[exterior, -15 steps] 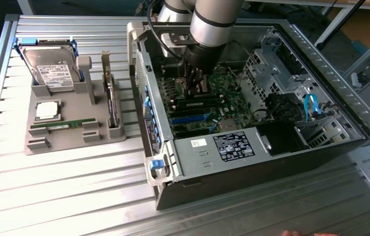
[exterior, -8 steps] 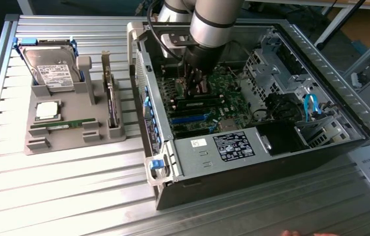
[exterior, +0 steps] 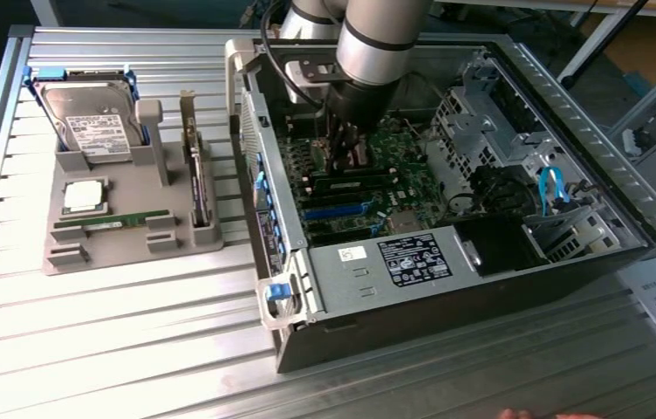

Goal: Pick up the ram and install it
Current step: 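Press down the ram until it locks into place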

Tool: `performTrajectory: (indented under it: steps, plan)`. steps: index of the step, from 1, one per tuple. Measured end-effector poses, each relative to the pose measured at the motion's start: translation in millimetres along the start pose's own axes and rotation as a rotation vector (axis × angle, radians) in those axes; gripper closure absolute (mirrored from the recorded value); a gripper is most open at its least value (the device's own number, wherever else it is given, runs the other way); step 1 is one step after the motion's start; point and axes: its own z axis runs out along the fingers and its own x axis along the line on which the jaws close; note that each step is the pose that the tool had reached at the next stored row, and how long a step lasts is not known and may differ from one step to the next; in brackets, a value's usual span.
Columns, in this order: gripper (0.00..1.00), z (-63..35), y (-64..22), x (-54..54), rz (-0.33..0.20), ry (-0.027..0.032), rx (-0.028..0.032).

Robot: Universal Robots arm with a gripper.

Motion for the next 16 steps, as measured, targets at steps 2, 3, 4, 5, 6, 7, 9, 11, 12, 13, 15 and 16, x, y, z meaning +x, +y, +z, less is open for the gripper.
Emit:
performTrajectory:
  steps: [2,3,4,5,6,7,9,11,12,13,15,16]
  plan:
    - [0.9,0.3,0.0,0.0,0.0,0.0004,-0.0002]
    - [0.9,0.4,0.0,0.1,0.0,0.0004,-0.0002]
    - [0.9,0.4,0.0,0.0,0.0,0.0004,-0.0002]
    - [0.9,0.5,0.0,0.0,0.0,0.0003,-0.0001]
    - [0.9,0.6,0.0,0.0,0.0,0.0002,-0.0001]
    - [0.9,0.9,0.0,0.0,0.0,0.0001,0.0]
    - [0.9,1.2,0.0,0.0,0.0,0.0003,-0.0001]
    - [0.9,1.2,0.0,0.0,0.0,0.0003,-0.0002]
    - [0.9,1.3,0.0,0.0,0.0,0.0002,-0.0001]
    - [0.9,1.5,0.0,0.0,0.0,0.0001,-0.0001]
    - [0.9,1.8,0.0,0.0,0.0,0.0002,-0.0001]
    - [0.9,2.0,0.0,0.0,0.0,0.0002,-0.0001]
